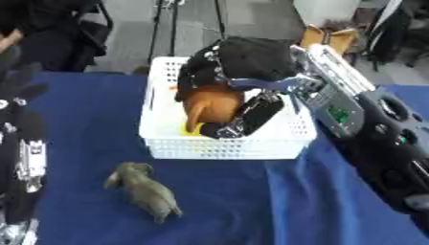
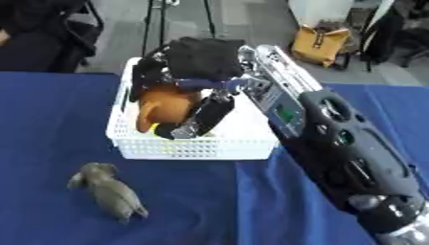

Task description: Pick up objects on the table and place them in the box.

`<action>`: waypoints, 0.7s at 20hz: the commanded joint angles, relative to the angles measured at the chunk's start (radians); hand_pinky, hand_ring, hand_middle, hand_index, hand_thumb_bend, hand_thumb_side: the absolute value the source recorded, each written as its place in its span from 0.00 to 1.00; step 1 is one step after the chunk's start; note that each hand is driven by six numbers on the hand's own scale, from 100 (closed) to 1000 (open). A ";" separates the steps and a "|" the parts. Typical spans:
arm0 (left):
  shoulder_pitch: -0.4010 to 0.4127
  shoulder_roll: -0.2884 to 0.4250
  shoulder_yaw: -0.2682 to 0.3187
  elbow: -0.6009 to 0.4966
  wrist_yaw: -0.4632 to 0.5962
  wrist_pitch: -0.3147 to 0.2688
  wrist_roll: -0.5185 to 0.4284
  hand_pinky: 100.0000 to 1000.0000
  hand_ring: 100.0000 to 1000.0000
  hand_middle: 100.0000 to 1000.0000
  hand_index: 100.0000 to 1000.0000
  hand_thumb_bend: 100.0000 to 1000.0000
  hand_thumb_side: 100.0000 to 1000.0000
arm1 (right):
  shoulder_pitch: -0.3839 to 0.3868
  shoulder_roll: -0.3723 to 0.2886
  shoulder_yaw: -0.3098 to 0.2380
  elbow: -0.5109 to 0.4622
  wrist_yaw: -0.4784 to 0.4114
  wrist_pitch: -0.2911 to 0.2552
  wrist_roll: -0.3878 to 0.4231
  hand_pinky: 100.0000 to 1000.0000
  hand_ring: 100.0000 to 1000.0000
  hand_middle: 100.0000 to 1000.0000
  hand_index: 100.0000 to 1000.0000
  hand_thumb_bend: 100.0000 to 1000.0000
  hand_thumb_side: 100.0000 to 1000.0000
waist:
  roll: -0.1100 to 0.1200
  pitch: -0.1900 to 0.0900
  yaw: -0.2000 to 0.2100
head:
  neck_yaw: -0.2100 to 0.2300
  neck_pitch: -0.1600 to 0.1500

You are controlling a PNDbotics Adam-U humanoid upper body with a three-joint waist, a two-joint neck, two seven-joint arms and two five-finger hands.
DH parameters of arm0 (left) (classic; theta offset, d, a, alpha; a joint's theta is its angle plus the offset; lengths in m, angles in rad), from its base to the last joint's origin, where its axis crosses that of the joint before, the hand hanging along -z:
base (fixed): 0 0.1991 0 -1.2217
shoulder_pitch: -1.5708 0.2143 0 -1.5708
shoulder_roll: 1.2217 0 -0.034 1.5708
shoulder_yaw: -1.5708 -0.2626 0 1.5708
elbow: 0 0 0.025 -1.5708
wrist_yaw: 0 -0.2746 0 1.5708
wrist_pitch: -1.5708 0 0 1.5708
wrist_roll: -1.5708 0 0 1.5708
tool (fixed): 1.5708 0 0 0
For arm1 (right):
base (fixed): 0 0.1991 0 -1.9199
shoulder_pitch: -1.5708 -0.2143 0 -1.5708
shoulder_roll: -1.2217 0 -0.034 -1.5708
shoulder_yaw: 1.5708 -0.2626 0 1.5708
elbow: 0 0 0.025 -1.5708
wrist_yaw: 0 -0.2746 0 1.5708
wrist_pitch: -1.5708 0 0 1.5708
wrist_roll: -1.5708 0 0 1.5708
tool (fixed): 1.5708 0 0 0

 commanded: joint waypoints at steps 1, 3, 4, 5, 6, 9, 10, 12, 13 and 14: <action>-0.019 0.011 -0.004 -0.014 0.007 -0.004 -0.007 0.80 0.89 0.97 0.89 0.00 0.89 | -0.047 0.011 -0.053 0.089 0.037 -0.055 0.037 0.00 0.30 0.45 0.58 0.00 0.26 | 0.000 -0.013 0.008 | -0.014 -0.015; -0.023 0.011 -0.006 -0.014 0.010 -0.005 -0.010 0.80 0.89 0.97 0.89 0.00 0.89 | -0.062 0.021 -0.084 0.140 0.062 -0.055 0.028 0.00 0.30 0.45 0.57 0.00 0.26 | -0.002 -0.007 0.015 | -0.019 -0.018; -0.025 0.011 -0.007 -0.014 0.011 -0.006 -0.011 0.80 0.89 0.97 0.89 0.00 0.89 | -0.068 0.026 -0.098 0.161 0.078 -0.055 0.022 0.00 0.30 0.45 0.57 0.00 0.26 | -0.003 -0.003 0.018 | -0.022 -0.020; -0.026 0.011 -0.007 -0.014 0.012 -0.006 -0.012 0.80 0.89 0.97 0.89 0.00 0.89 | -0.073 0.031 -0.108 0.178 0.094 -0.055 0.014 0.00 0.30 0.45 0.57 0.00 0.26 | -0.003 -0.001 0.020 | -0.024 -0.022; -0.027 0.011 -0.008 -0.014 0.012 -0.006 -0.013 0.80 0.89 0.97 0.89 0.00 0.89 | -0.077 0.037 -0.118 0.194 0.112 -0.055 0.005 0.00 0.30 0.45 0.57 0.00 0.26 | -0.004 0.002 0.021 | -0.027 -0.024; -0.032 0.010 -0.009 -0.014 0.014 -0.007 -0.015 0.80 0.89 0.97 0.89 0.00 0.89 | -0.085 0.053 -0.144 0.233 0.165 -0.055 -0.024 0.00 0.31 0.45 0.57 0.00 0.25 | -0.004 0.009 0.025 | -0.033 -0.034; -0.033 0.009 -0.010 -0.014 0.014 -0.007 -0.016 0.80 0.89 0.97 0.89 0.00 0.90 | -0.087 0.058 -0.153 0.243 0.184 -0.055 -0.037 0.01 0.31 0.45 0.57 0.00 0.25 | -0.004 0.012 0.027 | -0.036 -0.039; -0.035 0.008 -0.010 -0.014 0.015 -0.008 -0.017 0.80 0.89 0.97 0.89 0.00 0.90 | -0.092 0.066 -0.172 0.264 0.224 -0.055 -0.066 0.02 0.32 0.45 0.57 0.00 0.23 | -0.004 0.018 0.030 | -0.040 -0.049; -0.036 0.007 -0.011 -0.014 0.015 -0.008 -0.018 0.80 0.89 0.97 0.89 0.00 0.90 | -0.094 0.069 -0.180 0.275 0.245 -0.055 -0.080 0.02 0.32 0.45 0.57 0.00 0.23 | -0.004 0.019 0.031 | -0.041 -0.052; -0.036 0.007 -0.011 -0.014 0.015 -0.008 -0.018 0.80 0.89 0.97 0.89 0.00 0.90 | -0.096 0.071 -0.194 0.289 0.266 -0.055 -0.096 0.02 0.31 0.45 0.57 0.00 0.23 | -0.003 0.022 0.032 | -0.042 -0.056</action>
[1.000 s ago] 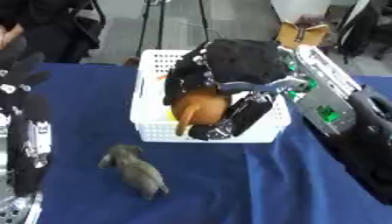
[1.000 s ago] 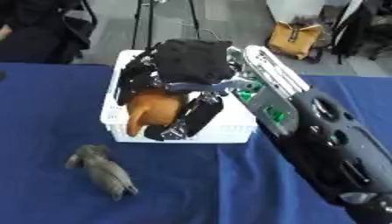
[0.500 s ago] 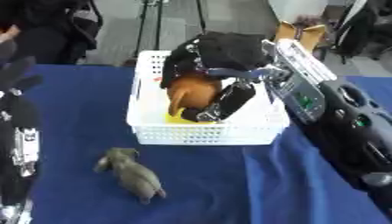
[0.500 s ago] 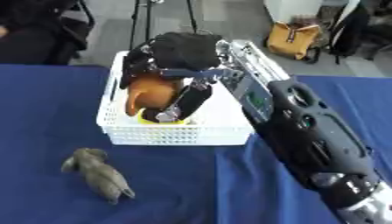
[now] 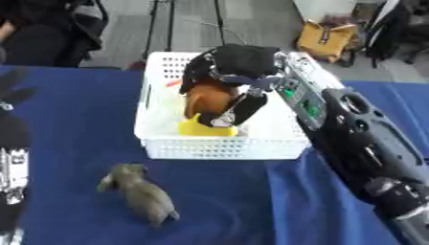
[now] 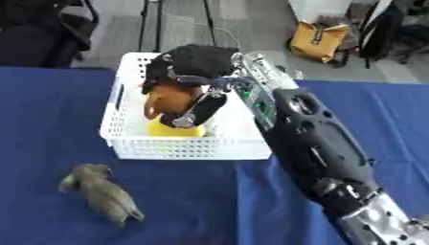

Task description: Pick up objects on the table and place them in the box.

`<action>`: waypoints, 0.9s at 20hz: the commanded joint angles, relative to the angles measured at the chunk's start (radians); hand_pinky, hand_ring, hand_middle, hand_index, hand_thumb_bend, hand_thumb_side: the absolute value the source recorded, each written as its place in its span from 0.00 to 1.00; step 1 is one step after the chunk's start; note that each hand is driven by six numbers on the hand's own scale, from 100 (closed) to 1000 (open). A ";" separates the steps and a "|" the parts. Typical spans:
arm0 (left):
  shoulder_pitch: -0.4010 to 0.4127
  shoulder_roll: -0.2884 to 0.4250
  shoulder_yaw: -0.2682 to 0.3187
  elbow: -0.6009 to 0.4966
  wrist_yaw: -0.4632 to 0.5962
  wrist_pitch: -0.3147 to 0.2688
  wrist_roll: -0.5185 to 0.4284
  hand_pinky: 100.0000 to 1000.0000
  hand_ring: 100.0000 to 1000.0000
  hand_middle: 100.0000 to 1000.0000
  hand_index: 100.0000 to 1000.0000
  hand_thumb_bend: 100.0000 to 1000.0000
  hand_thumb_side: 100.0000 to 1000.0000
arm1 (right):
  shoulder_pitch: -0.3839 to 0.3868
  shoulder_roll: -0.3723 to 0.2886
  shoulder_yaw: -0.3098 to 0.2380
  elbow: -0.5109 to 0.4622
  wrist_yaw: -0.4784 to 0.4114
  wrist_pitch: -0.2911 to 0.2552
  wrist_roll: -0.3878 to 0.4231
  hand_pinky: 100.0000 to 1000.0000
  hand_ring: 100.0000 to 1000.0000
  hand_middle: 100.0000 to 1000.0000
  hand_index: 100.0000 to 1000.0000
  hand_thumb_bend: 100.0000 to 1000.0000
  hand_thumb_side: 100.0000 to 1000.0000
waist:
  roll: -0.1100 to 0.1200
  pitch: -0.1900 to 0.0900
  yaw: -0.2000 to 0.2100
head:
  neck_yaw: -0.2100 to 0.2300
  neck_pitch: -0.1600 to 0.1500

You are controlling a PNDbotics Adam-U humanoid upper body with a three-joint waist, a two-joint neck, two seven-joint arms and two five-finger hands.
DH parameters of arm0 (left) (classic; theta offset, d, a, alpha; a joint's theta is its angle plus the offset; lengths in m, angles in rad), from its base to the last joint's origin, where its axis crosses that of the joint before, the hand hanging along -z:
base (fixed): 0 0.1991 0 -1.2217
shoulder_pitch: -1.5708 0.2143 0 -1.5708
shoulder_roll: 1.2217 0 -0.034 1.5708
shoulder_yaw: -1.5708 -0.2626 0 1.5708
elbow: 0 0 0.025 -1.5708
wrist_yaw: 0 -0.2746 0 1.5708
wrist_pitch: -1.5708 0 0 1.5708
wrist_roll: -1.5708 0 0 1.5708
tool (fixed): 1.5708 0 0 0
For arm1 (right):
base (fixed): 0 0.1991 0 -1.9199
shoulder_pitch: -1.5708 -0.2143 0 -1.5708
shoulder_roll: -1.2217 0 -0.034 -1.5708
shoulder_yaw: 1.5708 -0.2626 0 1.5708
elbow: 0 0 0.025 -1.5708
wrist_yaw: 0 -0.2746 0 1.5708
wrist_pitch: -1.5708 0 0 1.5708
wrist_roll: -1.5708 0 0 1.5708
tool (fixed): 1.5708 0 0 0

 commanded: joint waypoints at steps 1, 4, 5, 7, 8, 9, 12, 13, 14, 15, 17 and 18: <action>-0.012 0.007 -0.004 -0.014 0.004 -0.002 -0.004 0.80 0.89 0.97 0.89 0.00 0.90 | -0.032 0.001 -0.044 0.032 0.070 -0.009 -0.041 0.02 0.31 0.45 0.57 0.00 0.23 | 0.006 -0.018 0.003 | -0.007 -0.022; -0.015 0.005 -0.005 -0.014 0.005 -0.002 -0.005 0.80 0.89 0.97 0.89 0.00 0.90 | -0.039 0.008 -0.086 0.077 0.143 -0.009 -0.089 0.02 0.32 0.45 0.57 0.00 0.23 | 0.009 -0.014 0.007 | -0.009 -0.033; -0.016 0.004 -0.005 -0.014 0.005 -0.002 -0.005 0.80 0.89 0.97 0.89 0.00 0.90 | -0.041 0.012 -0.098 0.091 0.168 -0.009 -0.106 0.02 0.32 0.45 0.57 0.00 0.23 | 0.010 -0.013 0.008 | -0.010 -0.035; -0.018 0.002 -0.006 -0.014 0.006 -0.002 -0.007 0.80 0.89 0.97 0.89 0.00 0.90 | -0.045 0.019 -0.127 0.118 0.216 -0.009 -0.141 0.02 0.32 0.45 0.57 0.00 0.23 | 0.013 -0.011 0.010 | -0.013 -0.040; -0.019 0.001 -0.006 -0.014 0.007 -0.003 -0.008 0.80 0.89 0.97 0.89 0.00 0.90 | -0.047 0.021 -0.143 0.131 0.242 -0.009 -0.160 0.01 0.32 0.45 0.56 0.00 0.23 | 0.014 -0.010 0.011 | -0.014 -0.043; -0.020 0.001 -0.007 -0.014 0.007 -0.003 -0.008 0.80 0.89 0.97 0.89 0.00 0.90 | -0.049 0.022 -0.156 0.142 0.269 -0.009 -0.178 0.01 0.33 0.46 0.57 0.00 0.24 | 0.015 -0.010 0.012 | -0.015 -0.044; -0.020 0.001 -0.007 -0.014 0.008 -0.003 -0.010 0.80 0.89 0.97 0.89 0.00 0.90 | -0.057 0.014 -0.191 0.173 0.358 -0.006 -0.237 0.01 0.34 0.46 0.57 0.00 0.25 | 0.014 -0.007 0.015 | -0.027 -0.044; -0.020 0.001 -0.007 -0.014 0.008 -0.003 -0.010 0.80 0.89 0.97 0.89 0.00 0.90 | -0.059 0.011 -0.203 0.183 0.385 -0.001 -0.260 0.01 0.34 0.46 0.57 0.00 0.25 | 0.015 -0.006 0.015 | -0.031 -0.045; -0.021 0.001 -0.007 -0.014 0.008 -0.003 -0.010 0.80 0.89 0.97 0.89 0.00 0.90 | -0.061 0.008 -0.212 0.192 0.411 0.006 -0.283 0.01 0.35 0.47 0.57 0.00 0.25 | 0.015 -0.005 0.016 | -0.034 -0.045; -0.021 0.001 -0.006 -0.014 0.008 -0.003 -0.011 0.80 0.89 0.97 0.89 0.00 0.90 | -0.063 0.006 -0.218 0.200 0.435 0.012 -0.305 0.01 0.35 0.47 0.57 0.00 0.25 | 0.015 -0.004 0.016 | -0.036 -0.046; -0.022 0.001 -0.006 -0.014 0.008 -0.004 -0.011 0.80 0.89 0.97 0.89 0.00 0.89 | -0.066 0.002 -0.231 0.212 0.474 0.029 -0.350 0.03 0.36 0.47 0.58 0.00 0.27 | 0.016 -0.002 0.017 | -0.039 -0.047; -0.023 0.001 -0.006 -0.014 0.008 -0.005 -0.011 0.80 0.89 0.97 0.89 0.00 0.89 | -0.066 0.000 -0.235 0.217 0.495 0.037 -0.368 0.31 0.49 0.54 0.67 0.00 0.42 | 0.016 -0.002 0.017 | -0.040 -0.048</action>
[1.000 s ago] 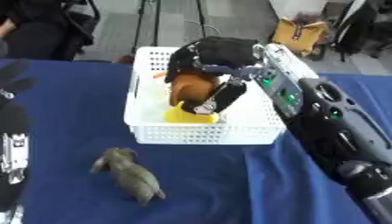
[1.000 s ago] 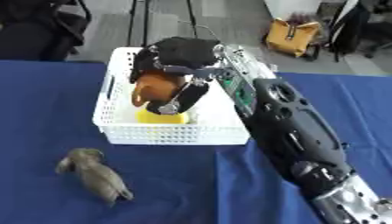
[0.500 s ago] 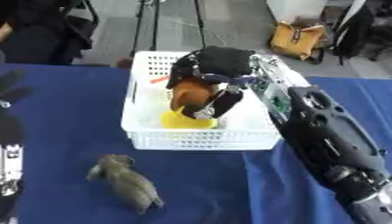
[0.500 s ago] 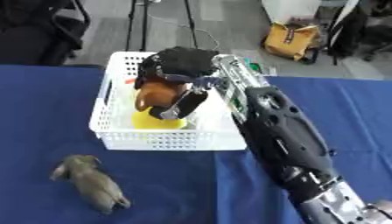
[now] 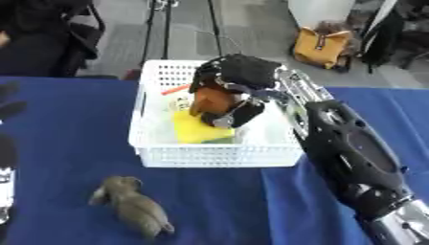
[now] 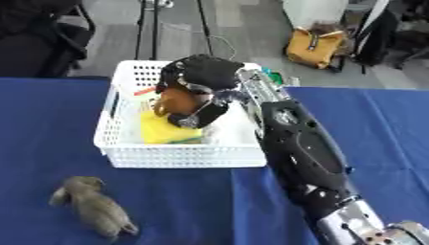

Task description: Pick up objects on the table and place them in the box.

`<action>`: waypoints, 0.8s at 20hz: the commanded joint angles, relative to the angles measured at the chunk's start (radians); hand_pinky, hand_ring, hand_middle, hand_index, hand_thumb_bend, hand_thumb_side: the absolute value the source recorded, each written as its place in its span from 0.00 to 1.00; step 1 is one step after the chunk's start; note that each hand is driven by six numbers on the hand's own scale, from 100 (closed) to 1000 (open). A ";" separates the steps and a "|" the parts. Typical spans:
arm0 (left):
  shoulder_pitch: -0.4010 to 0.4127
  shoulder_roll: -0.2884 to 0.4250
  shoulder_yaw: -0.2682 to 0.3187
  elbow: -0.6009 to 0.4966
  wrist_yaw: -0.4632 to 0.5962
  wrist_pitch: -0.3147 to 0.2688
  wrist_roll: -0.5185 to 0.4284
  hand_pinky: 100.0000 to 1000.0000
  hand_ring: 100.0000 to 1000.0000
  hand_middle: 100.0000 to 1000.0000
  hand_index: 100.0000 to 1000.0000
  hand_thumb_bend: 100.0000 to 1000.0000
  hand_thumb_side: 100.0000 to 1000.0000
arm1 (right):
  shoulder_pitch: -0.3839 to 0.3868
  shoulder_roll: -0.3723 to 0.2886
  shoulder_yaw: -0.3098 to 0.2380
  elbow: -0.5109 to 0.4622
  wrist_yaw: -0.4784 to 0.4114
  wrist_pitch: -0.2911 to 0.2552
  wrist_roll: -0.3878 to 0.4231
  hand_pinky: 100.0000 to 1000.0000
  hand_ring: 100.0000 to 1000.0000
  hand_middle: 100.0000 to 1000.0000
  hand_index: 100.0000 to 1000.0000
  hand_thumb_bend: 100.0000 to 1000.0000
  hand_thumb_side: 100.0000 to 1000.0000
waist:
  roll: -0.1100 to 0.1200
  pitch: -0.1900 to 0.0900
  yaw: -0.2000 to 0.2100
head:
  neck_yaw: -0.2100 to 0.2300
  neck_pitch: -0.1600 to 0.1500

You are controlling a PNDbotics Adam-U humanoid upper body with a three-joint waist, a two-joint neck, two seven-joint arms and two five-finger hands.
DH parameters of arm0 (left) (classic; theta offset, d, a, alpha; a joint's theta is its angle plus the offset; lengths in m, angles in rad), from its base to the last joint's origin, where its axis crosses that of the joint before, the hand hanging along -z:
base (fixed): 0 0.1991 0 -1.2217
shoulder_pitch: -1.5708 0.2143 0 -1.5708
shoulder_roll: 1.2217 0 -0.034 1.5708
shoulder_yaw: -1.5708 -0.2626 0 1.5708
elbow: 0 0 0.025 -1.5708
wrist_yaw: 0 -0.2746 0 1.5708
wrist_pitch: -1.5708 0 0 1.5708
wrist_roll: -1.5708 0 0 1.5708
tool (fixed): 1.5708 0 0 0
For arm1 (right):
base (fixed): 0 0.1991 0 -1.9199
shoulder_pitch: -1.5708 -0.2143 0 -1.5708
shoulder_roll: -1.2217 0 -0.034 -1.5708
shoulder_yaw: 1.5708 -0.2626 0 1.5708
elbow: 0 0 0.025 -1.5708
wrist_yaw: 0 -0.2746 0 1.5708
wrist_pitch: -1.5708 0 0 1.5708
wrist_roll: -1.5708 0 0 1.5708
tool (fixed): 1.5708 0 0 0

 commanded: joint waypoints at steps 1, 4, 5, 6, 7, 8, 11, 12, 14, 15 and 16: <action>-0.014 0.002 0.000 -0.014 0.005 -0.001 -0.002 0.80 0.89 0.97 0.89 0.00 0.89 | -0.016 -0.030 -0.017 0.023 0.084 0.026 -0.060 0.31 0.49 0.54 0.67 0.00 0.42 | 0.007 -0.016 0.003 | -0.007 -0.016; -0.014 0.001 0.001 -0.014 0.005 -0.001 -0.001 0.80 0.89 0.97 0.89 0.00 0.89 | -0.016 -0.027 -0.016 0.036 0.146 0.029 -0.095 0.65 0.74 0.72 0.84 0.15 0.66 | 0.009 -0.016 0.003 | -0.009 -0.013; -0.013 0.001 0.001 -0.014 0.005 0.000 -0.001 0.80 0.89 0.97 0.89 0.00 0.89 | -0.018 -0.025 -0.015 0.039 0.160 0.019 -0.103 0.65 0.74 0.72 0.84 0.15 0.66 | 0.010 -0.017 0.002 | -0.009 -0.011; -0.012 0.000 0.002 -0.014 0.005 0.000 -0.001 0.80 0.89 0.97 0.89 0.00 0.89 | -0.019 -0.023 -0.016 0.042 0.167 0.008 -0.110 0.67 0.75 0.75 0.85 0.12 0.76 | 0.011 -0.018 0.001 | -0.008 -0.008; -0.011 0.000 0.002 -0.014 0.005 0.001 -0.001 0.80 0.89 0.97 0.89 0.00 0.89 | -0.020 -0.022 -0.018 0.045 0.166 -0.005 -0.114 0.67 0.75 0.75 0.85 0.12 0.76 | 0.011 -0.019 -0.001 | -0.008 -0.006; -0.011 0.000 0.002 -0.014 0.004 0.001 -0.001 0.80 0.89 0.97 0.89 0.00 0.89 | -0.022 -0.021 -0.017 0.047 0.163 -0.016 -0.114 0.70 0.79 0.77 0.87 0.12 0.83 | 0.012 -0.021 -0.002 | -0.007 -0.005; -0.009 0.000 0.004 -0.014 0.004 0.004 -0.001 0.80 0.89 0.97 0.89 0.00 0.89 | -0.030 -0.015 0.011 0.052 0.133 -0.026 -0.078 0.71 0.80 0.79 0.89 0.12 0.84 | 0.013 -0.026 -0.008 | -0.003 -0.001; -0.009 0.000 0.004 -0.014 0.004 0.005 -0.002 0.80 0.89 0.97 0.89 0.00 0.89 | -0.032 -0.012 0.017 0.052 0.113 -0.027 -0.060 0.72 0.81 0.80 0.90 0.13 0.84 | 0.013 -0.028 -0.009 | -0.003 0.000; -0.008 0.000 0.004 -0.014 0.004 0.006 -0.003 0.80 0.89 0.97 0.89 0.00 0.89 | -0.036 -0.006 0.027 0.051 0.061 -0.028 -0.007 0.74 0.85 0.85 0.95 0.13 0.87 | 0.014 -0.032 -0.011 | -0.003 0.002; -0.007 0.000 0.005 -0.014 0.004 0.007 -0.004 0.80 0.89 0.97 0.89 0.00 0.89 | -0.040 -0.003 0.032 0.049 0.027 -0.028 0.029 0.74 0.85 0.85 0.95 0.13 0.87 | 0.015 -0.035 -0.012 | -0.002 0.004; -0.006 0.000 0.005 -0.014 0.004 0.009 -0.004 0.80 0.89 0.97 0.89 0.00 0.89 | -0.043 -0.002 0.035 0.043 -0.010 -0.028 0.068 0.75 0.86 0.88 0.97 0.12 0.88 | 0.015 -0.037 -0.012 | -0.001 0.005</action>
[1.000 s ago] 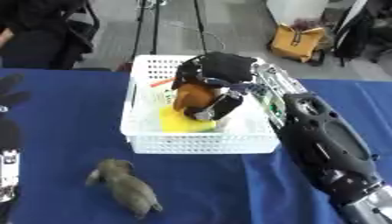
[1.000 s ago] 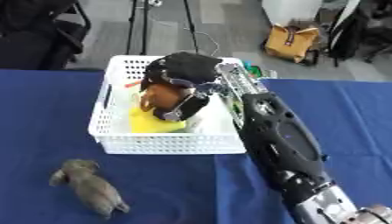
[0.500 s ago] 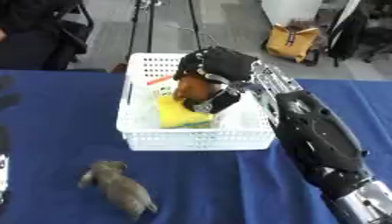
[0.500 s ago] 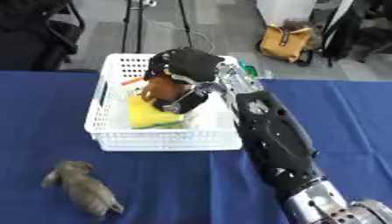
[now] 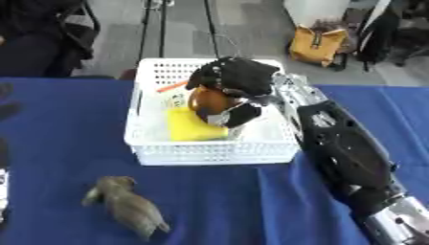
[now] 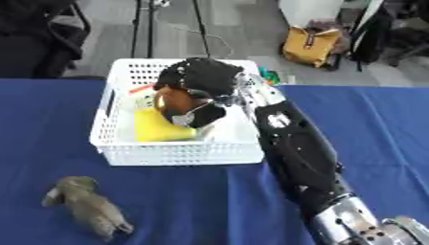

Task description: Pick up objects on the table and place them in the box.

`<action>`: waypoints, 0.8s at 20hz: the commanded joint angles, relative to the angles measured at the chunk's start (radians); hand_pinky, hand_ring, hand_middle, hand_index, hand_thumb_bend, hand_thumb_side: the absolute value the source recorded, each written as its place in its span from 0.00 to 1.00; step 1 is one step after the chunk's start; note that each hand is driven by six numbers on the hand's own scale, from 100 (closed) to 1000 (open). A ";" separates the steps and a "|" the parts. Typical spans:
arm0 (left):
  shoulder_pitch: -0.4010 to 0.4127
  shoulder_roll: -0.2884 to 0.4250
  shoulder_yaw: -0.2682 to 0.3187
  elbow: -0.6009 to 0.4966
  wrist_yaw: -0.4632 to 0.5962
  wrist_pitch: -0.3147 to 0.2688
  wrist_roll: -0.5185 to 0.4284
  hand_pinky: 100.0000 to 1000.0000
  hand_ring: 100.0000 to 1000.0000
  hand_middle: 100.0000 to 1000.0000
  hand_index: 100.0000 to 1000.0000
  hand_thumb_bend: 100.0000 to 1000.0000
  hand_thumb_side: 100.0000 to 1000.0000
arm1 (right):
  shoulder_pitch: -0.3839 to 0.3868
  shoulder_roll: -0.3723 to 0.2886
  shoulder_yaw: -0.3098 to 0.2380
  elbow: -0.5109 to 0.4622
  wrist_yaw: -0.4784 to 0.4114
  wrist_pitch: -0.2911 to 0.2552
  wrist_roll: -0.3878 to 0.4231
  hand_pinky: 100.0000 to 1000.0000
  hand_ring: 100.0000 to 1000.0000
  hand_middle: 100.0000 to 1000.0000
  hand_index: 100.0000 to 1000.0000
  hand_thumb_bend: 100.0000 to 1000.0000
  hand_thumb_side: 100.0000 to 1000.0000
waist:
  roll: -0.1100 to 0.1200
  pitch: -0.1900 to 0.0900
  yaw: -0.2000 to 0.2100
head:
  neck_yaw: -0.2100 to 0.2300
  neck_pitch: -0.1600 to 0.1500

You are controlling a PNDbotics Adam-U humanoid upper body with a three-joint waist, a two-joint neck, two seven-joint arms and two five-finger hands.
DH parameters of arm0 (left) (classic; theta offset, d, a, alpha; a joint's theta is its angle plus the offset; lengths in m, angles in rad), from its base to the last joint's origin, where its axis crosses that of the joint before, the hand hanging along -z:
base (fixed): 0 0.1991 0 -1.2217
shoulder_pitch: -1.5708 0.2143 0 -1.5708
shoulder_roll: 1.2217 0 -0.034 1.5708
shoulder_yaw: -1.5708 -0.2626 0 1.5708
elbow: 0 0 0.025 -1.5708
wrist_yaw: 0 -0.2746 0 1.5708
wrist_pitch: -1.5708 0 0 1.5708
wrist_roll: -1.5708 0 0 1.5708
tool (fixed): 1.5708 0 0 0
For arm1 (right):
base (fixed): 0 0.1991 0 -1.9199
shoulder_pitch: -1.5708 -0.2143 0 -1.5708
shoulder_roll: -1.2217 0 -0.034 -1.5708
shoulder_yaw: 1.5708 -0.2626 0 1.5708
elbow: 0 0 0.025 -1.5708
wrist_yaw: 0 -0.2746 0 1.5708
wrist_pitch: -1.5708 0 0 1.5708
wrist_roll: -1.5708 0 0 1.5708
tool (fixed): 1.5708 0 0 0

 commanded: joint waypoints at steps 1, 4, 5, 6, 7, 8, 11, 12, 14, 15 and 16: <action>-0.006 0.007 0.005 -0.014 0.002 0.006 -0.001 0.80 0.89 0.97 0.89 0.00 0.89 | -0.032 -0.005 0.013 -0.019 -0.108 -0.004 0.110 0.75 0.86 0.88 0.97 0.12 0.88 | 0.008 -0.034 -0.002 | 0.004 0.004; -0.007 0.006 0.005 -0.014 0.004 0.006 -0.002 0.80 0.89 0.97 0.89 0.00 0.89 | -0.038 -0.009 0.008 -0.054 -0.233 -0.004 0.238 0.80 0.90 0.93 1.00 0.11 0.94 | 0.008 -0.038 -0.004 | 0.004 0.005; -0.008 0.006 0.004 -0.014 0.004 0.006 -0.003 0.81 0.89 0.97 0.89 0.00 0.89 | -0.041 -0.013 -0.005 -0.069 -0.280 -0.004 0.268 0.81 0.91 0.95 1.00 0.10 0.96 | 0.008 -0.041 -0.005 | 0.004 0.006; -0.008 0.006 0.004 -0.014 0.005 0.006 -0.004 0.81 0.89 0.97 0.89 0.00 0.89 | -0.043 -0.017 -0.014 -0.082 -0.323 -0.004 0.297 0.81 0.92 0.97 1.00 0.10 0.97 | 0.008 -0.043 -0.005 | 0.004 0.006; -0.008 0.006 0.004 -0.014 0.006 0.007 -0.004 0.81 0.89 0.97 0.89 0.00 0.89 | -0.044 -0.021 -0.026 -0.095 -0.367 -0.003 0.325 0.82 0.93 0.99 1.00 0.12 0.96 | 0.008 -0.045 -0.005 | 0.004 0.007; -0.008 0.006 0.004 -0.014 0.006 0.007 -0.005 0.81 0.89 0.97 0.89 0.00 0.89 | -0.045 -0.025 -0.033 -0.107 -0.403 0.000 0.352 0.82 0.93 1.00 1.00 0.14 0.96 | 0.008 -0.046 -0.005 | 0.004 0.007; -0.006 0.005 0.004 -0.014 0.008 0.008 -0.006 0.81 0.89 0.97 0.89 0.00 0.89 | -0.050 -0.034 -0.048 -0.142 -0.497 0.030 0.425 0.82 0.94 1.00 1.00 0.16 0.95 | 0.008 -0.052 -0.007 | 0.004 0.009; -0.006 0.005 0.004 -0.014 0.008 0.008 -0.006 0.81 0.89 0.97 0.89 0.00 0.89 | -0.052 -0.036 -0.049 -0.152 -0.523 0.040 0.449 0.82 0.94 1.00 1.00 0.16 0.95 | 0.008 -0.053 -0.007 | 0.004 0.009; -0.005 0.005 0.004 -0.014 0.009 0.009 -0.007 0.81 0.89 0.97 0.89 0.00 0.88 | -0.055 -0.041 -0.049 -0.171 -0.565 0.061 0.498 0.82 0.95 1.00 1.00 0.17 0.94 | 0.009 -0.058 -0.009 | 0.005 0.011; -0.005 0.006 0.005 -0.014 0.009 0.009 -0.007 0.81 0.89 0.97 0.89 0.00 0.88 | -0.057 -0.044 -0.050 -0.177 -0.580 0.070 0.521 0.82 0.95 1.00 1.00 0.17 0.94 | 0.009 -0.061 -0.010 | 0.005 0.011; -0.004 0.006 0.005 -0.014 0.009 0.009 -0.007 0.81 0.89 0.97 0.89 0.00 0.88 | -0.058 -0.046 -0.051 -0.184 -0.594 0.078 0.541 0.82 0.95 1.00 1.00 0.17 0.94 | 0.009 -0.062 -0.011 | 0.005 0.012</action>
